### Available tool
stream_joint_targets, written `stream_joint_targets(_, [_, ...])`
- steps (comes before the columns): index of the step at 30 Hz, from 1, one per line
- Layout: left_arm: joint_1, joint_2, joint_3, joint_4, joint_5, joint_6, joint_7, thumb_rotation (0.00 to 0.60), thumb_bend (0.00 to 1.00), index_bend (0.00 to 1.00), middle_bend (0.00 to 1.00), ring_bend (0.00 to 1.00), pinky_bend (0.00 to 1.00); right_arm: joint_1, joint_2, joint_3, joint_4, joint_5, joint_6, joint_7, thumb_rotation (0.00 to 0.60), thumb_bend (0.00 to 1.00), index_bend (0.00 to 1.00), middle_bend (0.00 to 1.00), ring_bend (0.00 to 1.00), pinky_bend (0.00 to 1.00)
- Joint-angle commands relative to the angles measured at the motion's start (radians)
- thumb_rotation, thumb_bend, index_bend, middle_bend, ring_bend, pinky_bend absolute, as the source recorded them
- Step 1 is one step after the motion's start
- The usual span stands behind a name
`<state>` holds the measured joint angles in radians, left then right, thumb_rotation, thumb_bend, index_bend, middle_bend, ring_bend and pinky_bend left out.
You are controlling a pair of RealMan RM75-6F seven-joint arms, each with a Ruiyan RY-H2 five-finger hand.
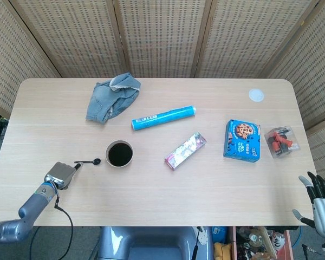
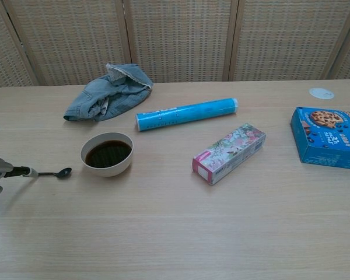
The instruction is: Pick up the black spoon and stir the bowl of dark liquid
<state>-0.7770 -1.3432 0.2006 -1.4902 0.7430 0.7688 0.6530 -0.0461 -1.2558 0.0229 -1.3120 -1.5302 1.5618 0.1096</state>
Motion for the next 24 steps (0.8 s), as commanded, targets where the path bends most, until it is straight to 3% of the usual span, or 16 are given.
stream_joint_targets(1, [-0.006, -0.006, -0.006, 0.008, -0.009, -0.005, 0.002, 0.6, 0.76, 0.05, 0.84, 0.77, 0.7, -0.001, 0.0, 0.0, 0.0, 0.001, 0.0, 0.001, 0.6, 0.21, 0.17, 0.14, 0.0, 0.0])
stream_joint_targets(5, [-0.013, -0.011, -0.02, 0.014, -0.011, -0.003, -0.004, 0.6, 0.77, 0.05, 0.84, 0.77, 0.7, -0.003, 0.001, 0.0, 0.0, 0.003, 0.002, 0.002, 0.6, 0.21, 0.17, 0.14, 0.0, 0.0])
stream_joint_targets(11, [0.022, 0.016, -0.031, -0.022, 0.081, 0.027, -0.081, 0.6, 0.76, 0.05, 0.78, 0.72, 0.7, -0.006, 0.0, 0.001, 0.003, 0.003, 0.005, 0.007, 0.6, 0.21, 0.17, 0.14, 0.0, 0.0])
stream_joint_targets(13, [0.051, 0.019, -0.04, -0.022, 0.144, 0.067, -0.127, 0.6, 0.72, 0.05, 0.75, 0.69, 0.7, -0.005, -0.001, 0.001, 0.006, 0.002, 0.003, 0.009, 0.6, 0.21, 0.17, 0.14, 0.0, 0.0])
stream_joint_targets(16, [0.085, 0.011, -0.049, -0.002, 0.217, 0.117, -0.182, 0.6, 0.57, 0.07, 0.72, 0.66, 0.69, -0.003, -0.003, 0.0, 0.008, 0.0, 0.002, 0.011, 0.6, 0.21, 0.17, 0.14, 0.0, 0.0])
stream_joint_targets(20, [0.129, -0.012, -0.067, 0.043, 0.304, 0.192, -0.256, 0.6, 0.43, 0.19, 0.67, 0.61, 0.66, -0.001, -0.003, 0.0, 0.011, -0.002, 0.001, 0.014, 0.6, 0.21, 0.17, 0.14, 0.0, 0.0])
stream_joint_targets(24, [0.179, -0.05, -0.094, 0.115, 0.391, 0.295, -0.342, 0.6, 0.37, 0.23, 0.58, 0.51, 0.56, -0.001, -0.004, 0.001, 0.013, -0.003, 0.001, 0.016, 0.6, 0.21, 0.17, 0.14, 0.0, 0.0])
